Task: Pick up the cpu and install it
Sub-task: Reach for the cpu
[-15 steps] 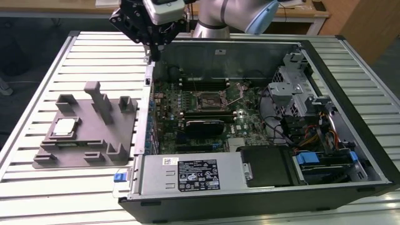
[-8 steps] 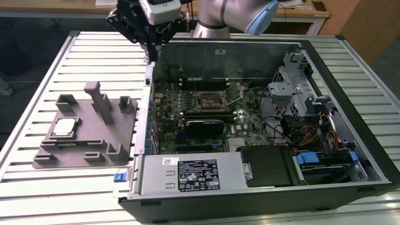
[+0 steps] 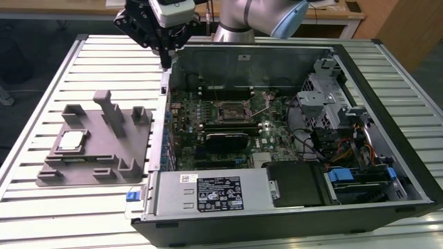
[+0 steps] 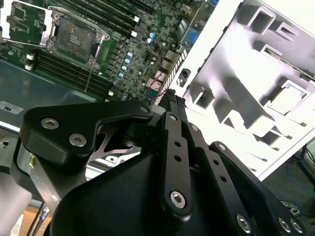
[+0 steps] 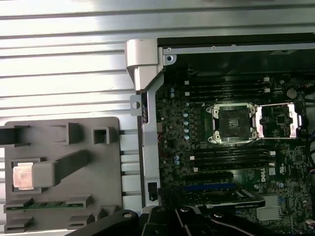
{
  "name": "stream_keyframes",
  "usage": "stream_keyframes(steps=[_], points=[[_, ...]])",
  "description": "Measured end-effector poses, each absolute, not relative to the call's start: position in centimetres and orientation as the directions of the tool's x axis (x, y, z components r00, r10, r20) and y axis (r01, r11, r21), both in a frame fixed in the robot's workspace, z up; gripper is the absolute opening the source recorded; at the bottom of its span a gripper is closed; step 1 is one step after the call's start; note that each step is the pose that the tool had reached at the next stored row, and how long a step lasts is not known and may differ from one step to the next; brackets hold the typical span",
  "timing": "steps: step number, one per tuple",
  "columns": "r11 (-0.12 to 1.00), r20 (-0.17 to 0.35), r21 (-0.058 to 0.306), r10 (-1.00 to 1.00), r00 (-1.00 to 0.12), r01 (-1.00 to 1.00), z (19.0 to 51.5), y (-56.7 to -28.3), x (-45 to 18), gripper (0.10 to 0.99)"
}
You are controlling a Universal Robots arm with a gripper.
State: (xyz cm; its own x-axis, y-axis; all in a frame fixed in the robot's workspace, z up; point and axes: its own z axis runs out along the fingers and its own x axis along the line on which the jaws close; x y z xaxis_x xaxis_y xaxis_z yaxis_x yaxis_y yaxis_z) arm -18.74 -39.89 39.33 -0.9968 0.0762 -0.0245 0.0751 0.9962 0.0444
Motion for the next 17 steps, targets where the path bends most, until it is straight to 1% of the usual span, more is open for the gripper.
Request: stream_keyframes(steps=[17], points=[[0.996,-0.024,0.044,0.076,-0.997,0.075,39.3,-39.9,-20.1,0.106]])
